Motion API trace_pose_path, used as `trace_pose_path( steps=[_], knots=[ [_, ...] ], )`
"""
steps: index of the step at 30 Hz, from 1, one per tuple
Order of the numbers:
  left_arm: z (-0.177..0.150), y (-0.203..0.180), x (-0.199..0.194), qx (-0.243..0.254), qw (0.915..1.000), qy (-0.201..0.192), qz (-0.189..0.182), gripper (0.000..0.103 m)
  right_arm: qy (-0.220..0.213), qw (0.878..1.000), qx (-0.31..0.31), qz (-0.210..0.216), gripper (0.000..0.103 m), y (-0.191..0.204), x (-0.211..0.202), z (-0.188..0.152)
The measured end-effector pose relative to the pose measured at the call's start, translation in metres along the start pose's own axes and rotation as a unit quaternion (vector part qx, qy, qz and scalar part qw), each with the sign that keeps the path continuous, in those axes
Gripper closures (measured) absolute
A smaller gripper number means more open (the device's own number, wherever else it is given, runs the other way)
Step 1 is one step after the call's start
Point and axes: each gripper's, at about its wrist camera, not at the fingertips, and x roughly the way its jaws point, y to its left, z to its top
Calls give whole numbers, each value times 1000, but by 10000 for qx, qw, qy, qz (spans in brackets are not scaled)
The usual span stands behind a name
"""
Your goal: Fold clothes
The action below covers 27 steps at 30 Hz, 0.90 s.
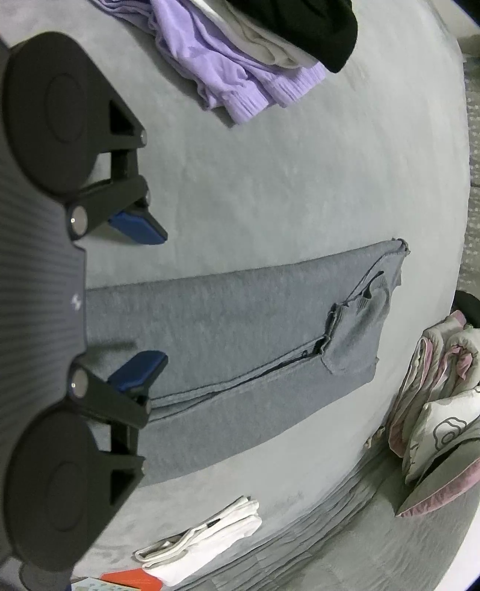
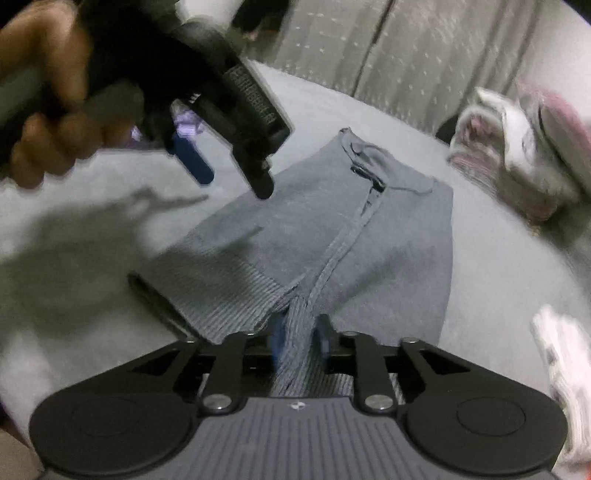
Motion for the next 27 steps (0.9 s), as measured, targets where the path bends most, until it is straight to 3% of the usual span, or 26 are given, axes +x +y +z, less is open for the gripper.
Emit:
trace_pose_path(
  steps=[5,9,15,17,19,24,27],
  knots=[
    [-1,-3,0,53,10000,12,-48,37,-232,9864,1439,765,70,-48,-16,-3],
    [-3,-9,0,139,9999,27,-54,37,-301,9711,2338,368,70,-96,-22,-17],
    [-10,-27,3,466,9988,54,-109,37,-32,9799,1995,22,72,-93,-9,-24],
    [-13,-35,5,603,9981,62,-127,37,71,9846,1736,-196,94,-84,-4,-26],
    [-15,-38,7,673,9976,82,-110,37,-31,9838,1779,-210,98,-88,-8,-28],
    [-17,-38,11,694,9975,112,-66,37,-284,9735,2235,-393,98,-108,-24,-31],
    [-17,-38,11,720,9973,118,-51,37,38,9721,2341,-111,93,-108,-24,-41]
  ],
)
